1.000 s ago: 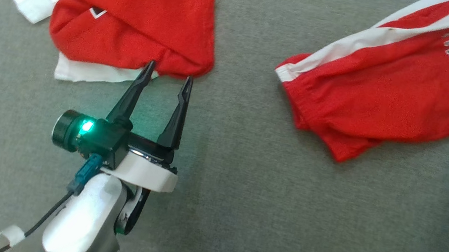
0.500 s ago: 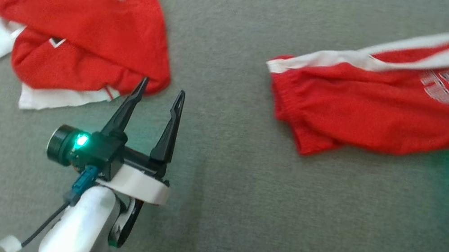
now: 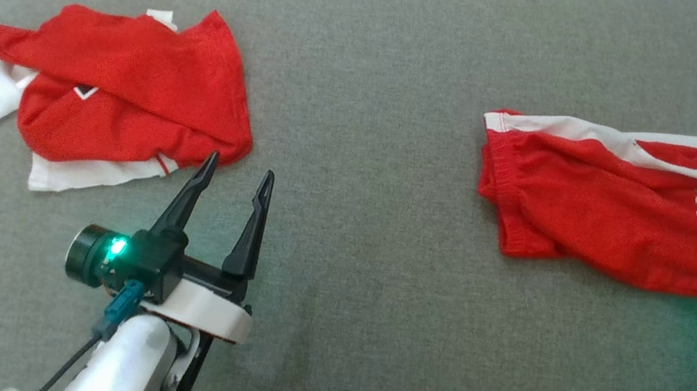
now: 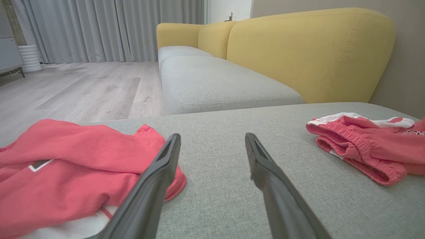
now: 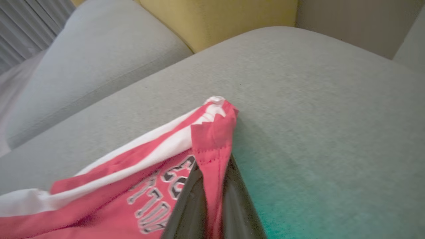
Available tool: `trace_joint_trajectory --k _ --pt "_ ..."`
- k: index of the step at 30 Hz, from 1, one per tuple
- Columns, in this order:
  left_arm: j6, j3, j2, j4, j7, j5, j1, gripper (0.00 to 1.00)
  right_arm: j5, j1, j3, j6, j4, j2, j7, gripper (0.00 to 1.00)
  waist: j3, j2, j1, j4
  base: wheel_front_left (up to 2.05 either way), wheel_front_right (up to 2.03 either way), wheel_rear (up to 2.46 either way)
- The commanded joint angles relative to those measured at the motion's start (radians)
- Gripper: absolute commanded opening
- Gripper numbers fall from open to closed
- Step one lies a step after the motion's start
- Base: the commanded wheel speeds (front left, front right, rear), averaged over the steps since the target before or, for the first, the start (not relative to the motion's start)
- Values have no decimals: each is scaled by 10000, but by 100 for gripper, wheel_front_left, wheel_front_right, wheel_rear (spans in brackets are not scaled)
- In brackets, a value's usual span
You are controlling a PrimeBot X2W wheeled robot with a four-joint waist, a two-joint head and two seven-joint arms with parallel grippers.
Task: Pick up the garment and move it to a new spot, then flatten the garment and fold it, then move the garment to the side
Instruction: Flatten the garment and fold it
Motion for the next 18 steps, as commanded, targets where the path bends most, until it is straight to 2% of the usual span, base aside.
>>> trace_joint_trajectory --k 1,6,11,18 --pt "-11 417 38 -273 -65 135 -100 100 124 -261 293 -9 -409 106 -132 0 -101 0 0 42 0 0 0" --pt "-19 471 24 -214 -65 155 34 100 980 -286 1067 -9 -1457 989 -231 0 -535 0 0 156 0 0 0" --pt "-43 497 8 -166 -65 148 207 100 2246 61 2430 -9 -2886 1759 -66 0 -878 0 0 350 0 0 0" --pt "-46 446 -44 -29 -65 81 373 100 3668 822 4724 -9 -4147 2143 237 0 -1143 0 0 916 0 0 0"
